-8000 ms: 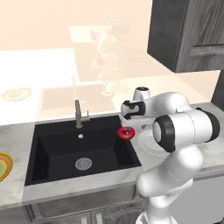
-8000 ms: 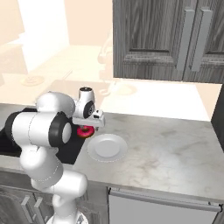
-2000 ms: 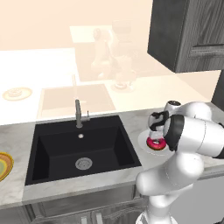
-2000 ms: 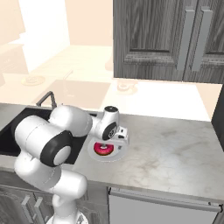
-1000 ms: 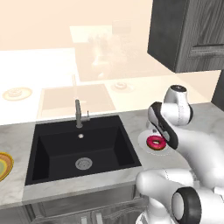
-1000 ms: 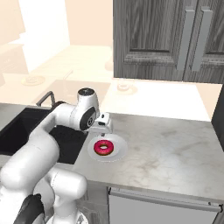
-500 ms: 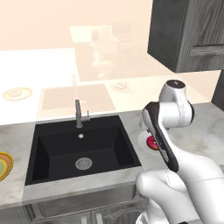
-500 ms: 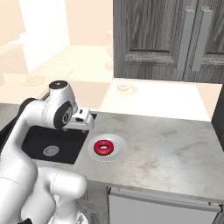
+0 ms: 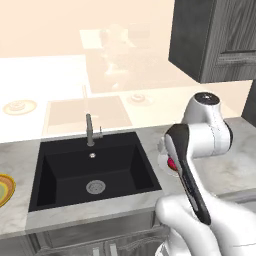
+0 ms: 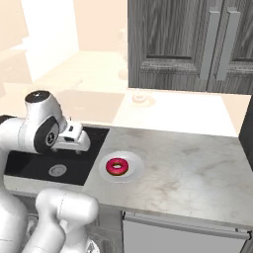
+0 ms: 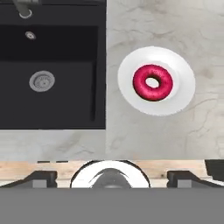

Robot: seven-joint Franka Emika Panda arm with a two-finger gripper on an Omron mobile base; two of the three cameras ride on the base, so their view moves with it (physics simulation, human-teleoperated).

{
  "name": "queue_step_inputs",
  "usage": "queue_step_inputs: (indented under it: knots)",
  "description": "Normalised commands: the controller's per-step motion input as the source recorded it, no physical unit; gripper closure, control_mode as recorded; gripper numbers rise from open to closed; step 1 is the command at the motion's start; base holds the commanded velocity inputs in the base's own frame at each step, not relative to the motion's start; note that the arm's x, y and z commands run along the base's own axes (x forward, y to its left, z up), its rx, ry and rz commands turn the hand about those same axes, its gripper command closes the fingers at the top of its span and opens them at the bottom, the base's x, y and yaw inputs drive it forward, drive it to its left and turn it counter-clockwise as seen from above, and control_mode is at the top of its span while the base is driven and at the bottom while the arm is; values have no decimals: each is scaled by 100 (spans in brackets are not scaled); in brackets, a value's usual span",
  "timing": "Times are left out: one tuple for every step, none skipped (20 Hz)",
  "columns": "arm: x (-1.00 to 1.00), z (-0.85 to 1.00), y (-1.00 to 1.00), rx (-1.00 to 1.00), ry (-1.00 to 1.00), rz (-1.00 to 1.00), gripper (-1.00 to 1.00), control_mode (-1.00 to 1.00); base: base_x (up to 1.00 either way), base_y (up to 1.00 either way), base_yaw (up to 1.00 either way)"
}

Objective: Place the pastries on the plates.

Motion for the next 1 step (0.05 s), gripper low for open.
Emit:
queue_step_inputs:
  knots:
    - [-59,15,9,0,-2,0,-100,-100,0,0,0]
